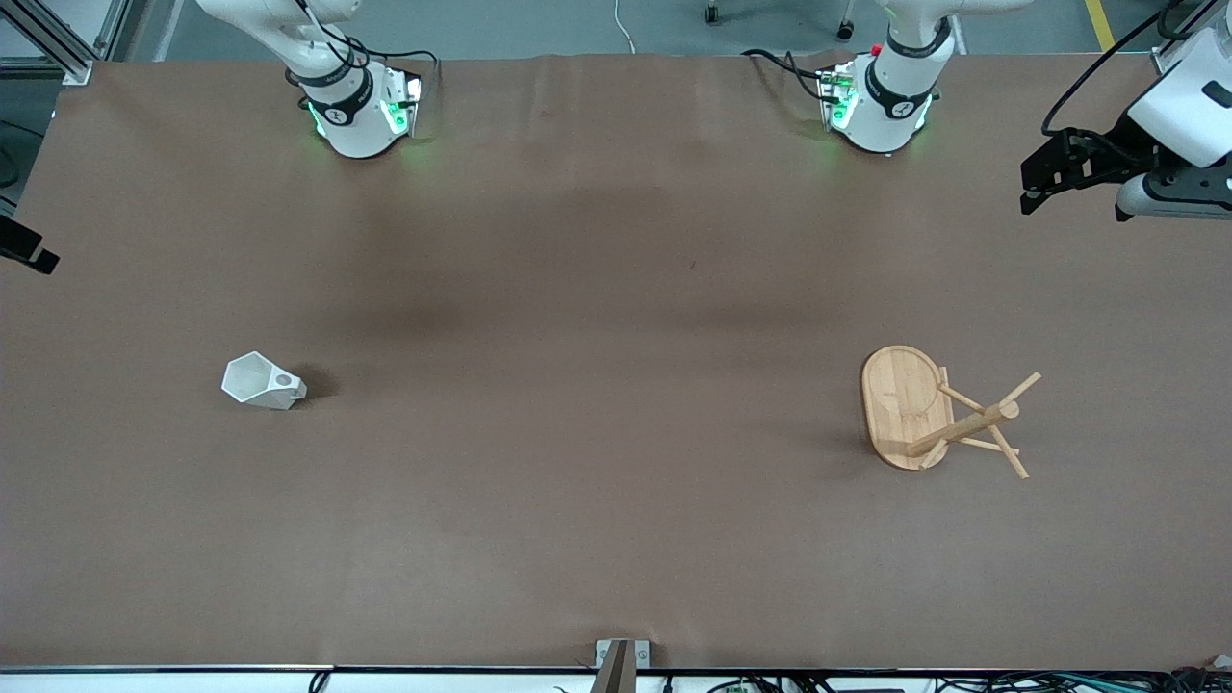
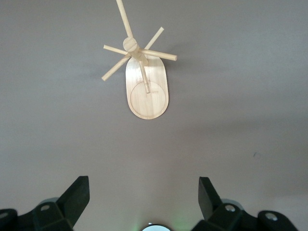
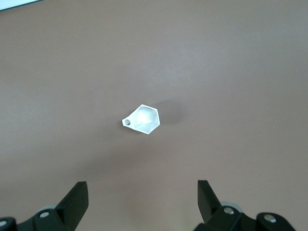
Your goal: Hang cup on rack
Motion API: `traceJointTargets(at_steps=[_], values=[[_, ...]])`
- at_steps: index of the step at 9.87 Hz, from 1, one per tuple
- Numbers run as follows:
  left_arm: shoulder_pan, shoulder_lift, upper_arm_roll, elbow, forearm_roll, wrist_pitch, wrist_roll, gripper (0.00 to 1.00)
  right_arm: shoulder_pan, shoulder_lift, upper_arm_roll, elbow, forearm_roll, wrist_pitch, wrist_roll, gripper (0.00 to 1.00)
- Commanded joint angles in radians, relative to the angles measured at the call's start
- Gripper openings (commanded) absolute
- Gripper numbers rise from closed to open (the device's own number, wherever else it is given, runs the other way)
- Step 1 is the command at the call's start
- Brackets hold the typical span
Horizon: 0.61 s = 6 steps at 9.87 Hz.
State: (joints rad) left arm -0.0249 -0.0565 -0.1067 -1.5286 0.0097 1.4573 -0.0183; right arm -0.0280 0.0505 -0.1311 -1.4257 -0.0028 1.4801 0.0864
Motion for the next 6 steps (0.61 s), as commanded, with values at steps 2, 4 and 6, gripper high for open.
traceJointTargets(at_steps=[2, 4, 6], values=[[0.008, 0.012, 0.005, -0.019, 0.006, -0.015, -0.003, 1.0, -0.001, -0.014, 0.007, -0.018, 0.017, 0.017, 0.007, 1.0], [0.006, 0.012, 0.007, -0.018, 0.006, -0.015, -0.002, 1.0, -0.001, -0.014, 0.007, -0.015, 0.017, 0.016, 0.007, 1.0], [0.022, 0.018, 0.007, -0.018, 0.0, -0.015, 0.015, 1.0, -0.001, -0.009, 0.007, -0.01, 0.018, 0.003, 0.007, 1.0]])
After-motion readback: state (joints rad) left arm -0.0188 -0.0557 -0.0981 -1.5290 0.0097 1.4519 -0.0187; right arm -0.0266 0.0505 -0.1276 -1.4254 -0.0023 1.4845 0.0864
